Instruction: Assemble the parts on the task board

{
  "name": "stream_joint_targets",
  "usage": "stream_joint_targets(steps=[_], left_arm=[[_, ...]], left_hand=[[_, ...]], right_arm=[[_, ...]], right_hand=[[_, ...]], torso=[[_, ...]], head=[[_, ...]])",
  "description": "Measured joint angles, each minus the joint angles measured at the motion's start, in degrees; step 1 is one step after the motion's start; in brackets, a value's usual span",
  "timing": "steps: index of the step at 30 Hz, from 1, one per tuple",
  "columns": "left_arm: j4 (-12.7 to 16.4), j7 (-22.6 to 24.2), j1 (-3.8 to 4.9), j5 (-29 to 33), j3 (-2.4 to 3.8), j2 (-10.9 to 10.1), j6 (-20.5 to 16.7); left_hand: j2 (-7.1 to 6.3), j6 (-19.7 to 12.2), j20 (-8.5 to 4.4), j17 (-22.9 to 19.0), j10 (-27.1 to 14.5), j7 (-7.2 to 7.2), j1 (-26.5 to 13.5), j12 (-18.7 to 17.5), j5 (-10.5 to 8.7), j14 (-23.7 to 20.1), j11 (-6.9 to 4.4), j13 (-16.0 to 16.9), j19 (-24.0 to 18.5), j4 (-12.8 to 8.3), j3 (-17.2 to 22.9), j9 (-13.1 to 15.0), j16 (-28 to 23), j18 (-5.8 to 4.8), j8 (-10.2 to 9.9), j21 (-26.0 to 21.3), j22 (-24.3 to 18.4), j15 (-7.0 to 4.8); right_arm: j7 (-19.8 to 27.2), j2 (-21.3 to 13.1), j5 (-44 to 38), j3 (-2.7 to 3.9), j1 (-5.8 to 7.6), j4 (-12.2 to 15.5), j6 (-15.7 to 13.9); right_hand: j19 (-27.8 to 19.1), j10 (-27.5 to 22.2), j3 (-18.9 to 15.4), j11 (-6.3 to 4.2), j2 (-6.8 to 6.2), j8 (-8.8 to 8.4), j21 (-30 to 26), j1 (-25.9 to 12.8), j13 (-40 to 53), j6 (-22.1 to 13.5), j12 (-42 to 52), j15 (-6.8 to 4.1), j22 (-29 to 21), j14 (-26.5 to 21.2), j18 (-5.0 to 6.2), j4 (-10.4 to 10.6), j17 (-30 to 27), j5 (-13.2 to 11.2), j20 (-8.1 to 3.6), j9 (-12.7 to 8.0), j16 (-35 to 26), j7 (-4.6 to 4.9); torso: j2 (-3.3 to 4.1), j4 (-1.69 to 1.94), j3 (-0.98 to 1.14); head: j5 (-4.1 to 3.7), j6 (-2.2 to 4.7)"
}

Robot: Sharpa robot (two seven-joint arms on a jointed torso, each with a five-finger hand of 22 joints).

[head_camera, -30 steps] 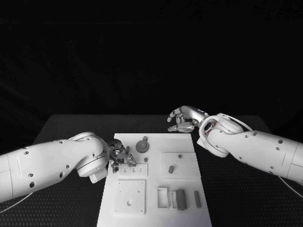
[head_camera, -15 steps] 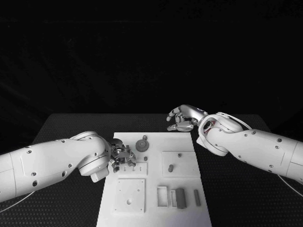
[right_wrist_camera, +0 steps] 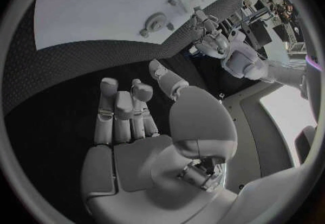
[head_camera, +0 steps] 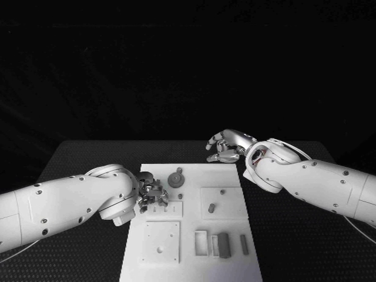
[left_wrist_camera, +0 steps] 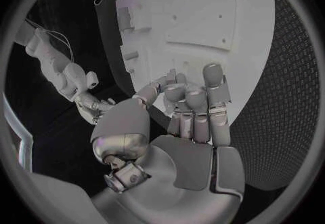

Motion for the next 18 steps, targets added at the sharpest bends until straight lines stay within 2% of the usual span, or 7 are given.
stream_joint_targets(steps=[6,11,18], left_arm=[[0.1,-0.1,-0.62,-4.4,0.0,0.1,0.0],[-0.1,-0.2,-1.29,-5.9,0.0,0.3,0.0],[-0.3,-0.3,-1.8,-6.9,0.0,0.4,0.0]], left_hand=[[0.0,0.0,-0.32,-0.4,0.0,-0.01,0.0,0.0,-0.55,0.0,0.01,-0.2,-0.1,0.1,0.1,0.8,0.0,-0.03,-0.3,-0.2,0.0,0.01],[-0.02,0.0,-0.41,-0.5,0.0,-0.02,0.0,0.0,-0.57,0.0,0.01,-0.2,0.0,0.1,0.1,1.2,0.0,-0.04,-0.4,-0.2,0.0,0.01],[-0.02,0.0,-0.41,-0.7,0.0,-0.02,0.0,0.0,-0.79,0.0,0.02,-0.2,0.0,0.1,0.1,1.6,0.2,-0.05,-0.7,-0.2,0.0,0.03]], right_arm=[[0.0,0.0,0.0,0.0,0.0,0.0,0.0],[0.0,0.0,0.0,0.0,0.0,0.0,0.1],[0.0,0.0,0.0,0.0,0.0,0.0,0.1]], right_hand=[[0.0,0.0,0.0,0.0,0.0,0.0,0.0,0.0,-0.1,0.0,0.0,0.0,0.0,0.0,-0.02,0.0,0.0,0.0,0.0,0.0,0.0,-0.01],[0.0,0.0,0.0,0.0,0.23,0.0,0.0,0.2,0.0,0.0,0.0,0.0,0.0,0.0,-0.04,0.0,0.0,0.0,0.0,0.0,0.0,-0.03],[0.0,0.0,0.0,0.0,0.23,0.0,0.0,0.2,0.0,0.0,0.0,0.0,0.0,0.0,-0.06,0.0,0.0,0.0,0.0,0.0,0.0,-0.04]], torso=[[0.01,0.0,0.0],[0.01,0.01,0.0],[0.01,0.02,-0.02]], head=[[-0.03,-0.13],[-0.08,-0.22],[-0.16,-0.33]])
